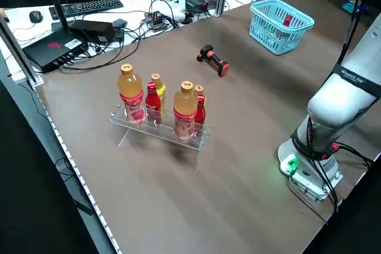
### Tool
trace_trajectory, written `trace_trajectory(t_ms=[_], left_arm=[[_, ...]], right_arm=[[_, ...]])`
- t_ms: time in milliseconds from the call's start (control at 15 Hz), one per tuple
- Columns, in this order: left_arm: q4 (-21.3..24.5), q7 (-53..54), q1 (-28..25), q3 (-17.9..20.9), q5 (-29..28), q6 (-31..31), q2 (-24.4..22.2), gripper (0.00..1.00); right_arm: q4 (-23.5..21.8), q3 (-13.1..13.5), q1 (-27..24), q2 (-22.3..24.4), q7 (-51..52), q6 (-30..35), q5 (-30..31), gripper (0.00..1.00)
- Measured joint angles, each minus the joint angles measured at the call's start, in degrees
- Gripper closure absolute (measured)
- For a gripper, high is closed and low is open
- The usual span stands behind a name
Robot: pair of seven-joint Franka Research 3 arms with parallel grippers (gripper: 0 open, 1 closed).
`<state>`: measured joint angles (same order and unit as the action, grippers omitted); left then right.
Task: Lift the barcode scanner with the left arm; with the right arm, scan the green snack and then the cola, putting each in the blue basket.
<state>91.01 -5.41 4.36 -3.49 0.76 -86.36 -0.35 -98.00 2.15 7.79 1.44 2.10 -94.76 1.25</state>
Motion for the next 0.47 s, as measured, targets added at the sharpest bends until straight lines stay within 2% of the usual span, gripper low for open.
trace_trajectory(t_ms=[200, 467], left_arm=[[0.0, 2.0, -0.1, 0.2, -2.7, -0.1, 0.0, 0.00], [-0.5, 2.6, -0.1, 0.3, -2.8, -0.4, 0.0, 0.00]], right_arm=[[-1.1, 0.4, 0.0, 0.8, 0.0, -0.1, 0.0, 0.01], [-0.9, 0.4, 0.2, 1.2, 0.0, -0.3, -0.1, 0.01]])
